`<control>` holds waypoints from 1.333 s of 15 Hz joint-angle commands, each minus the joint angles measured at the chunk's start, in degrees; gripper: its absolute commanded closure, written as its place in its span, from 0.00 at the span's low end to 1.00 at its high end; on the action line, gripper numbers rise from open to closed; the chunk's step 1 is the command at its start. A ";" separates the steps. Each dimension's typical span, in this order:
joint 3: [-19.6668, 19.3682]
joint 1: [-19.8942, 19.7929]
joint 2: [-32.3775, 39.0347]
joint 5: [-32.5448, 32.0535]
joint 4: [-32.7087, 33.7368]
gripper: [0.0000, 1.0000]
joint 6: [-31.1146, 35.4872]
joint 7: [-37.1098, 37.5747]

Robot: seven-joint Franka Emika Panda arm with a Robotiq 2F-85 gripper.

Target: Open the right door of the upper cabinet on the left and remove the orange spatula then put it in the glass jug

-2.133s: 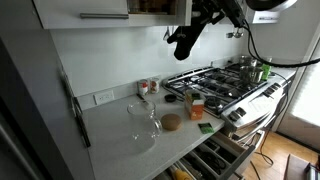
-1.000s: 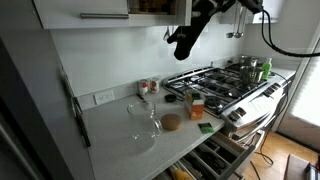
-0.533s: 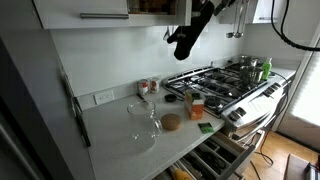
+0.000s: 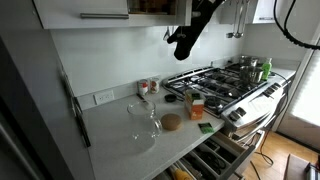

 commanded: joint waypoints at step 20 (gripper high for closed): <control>8.45 -5.22 11.68 -36.23 11.31 0.00 -7.11 29.01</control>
